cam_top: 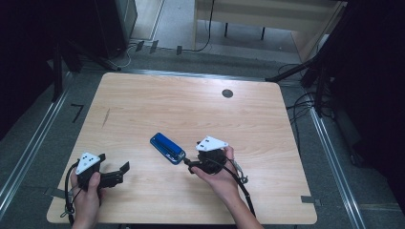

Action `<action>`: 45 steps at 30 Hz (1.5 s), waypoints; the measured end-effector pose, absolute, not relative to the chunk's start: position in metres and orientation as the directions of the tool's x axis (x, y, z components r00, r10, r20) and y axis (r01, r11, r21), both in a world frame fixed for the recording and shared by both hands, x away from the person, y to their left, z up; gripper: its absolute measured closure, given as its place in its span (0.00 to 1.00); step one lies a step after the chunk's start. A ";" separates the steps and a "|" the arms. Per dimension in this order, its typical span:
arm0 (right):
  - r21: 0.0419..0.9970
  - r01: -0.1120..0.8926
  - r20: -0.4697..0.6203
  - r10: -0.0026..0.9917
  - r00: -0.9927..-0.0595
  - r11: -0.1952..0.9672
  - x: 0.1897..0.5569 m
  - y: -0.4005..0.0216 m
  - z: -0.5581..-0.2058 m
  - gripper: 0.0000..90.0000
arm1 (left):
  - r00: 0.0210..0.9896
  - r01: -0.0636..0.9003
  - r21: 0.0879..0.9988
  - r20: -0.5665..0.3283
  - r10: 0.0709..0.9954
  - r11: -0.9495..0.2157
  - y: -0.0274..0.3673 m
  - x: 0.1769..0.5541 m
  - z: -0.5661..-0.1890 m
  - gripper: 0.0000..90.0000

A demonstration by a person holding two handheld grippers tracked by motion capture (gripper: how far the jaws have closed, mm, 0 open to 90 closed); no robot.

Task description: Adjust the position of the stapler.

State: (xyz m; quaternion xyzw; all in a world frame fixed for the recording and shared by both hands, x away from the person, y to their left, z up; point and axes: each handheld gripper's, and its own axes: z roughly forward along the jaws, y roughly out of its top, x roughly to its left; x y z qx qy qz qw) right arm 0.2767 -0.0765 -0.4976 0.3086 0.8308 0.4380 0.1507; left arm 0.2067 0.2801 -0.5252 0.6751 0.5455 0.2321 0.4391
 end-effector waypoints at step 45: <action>0.819 0.409 0.104 0.597 -0.796 0.403 0.315 -0.016 -0.530 0.65 | 0.289 0.539 0.841 -0.149 0.946 -0.033 0.278 0.201 -0.525 0.00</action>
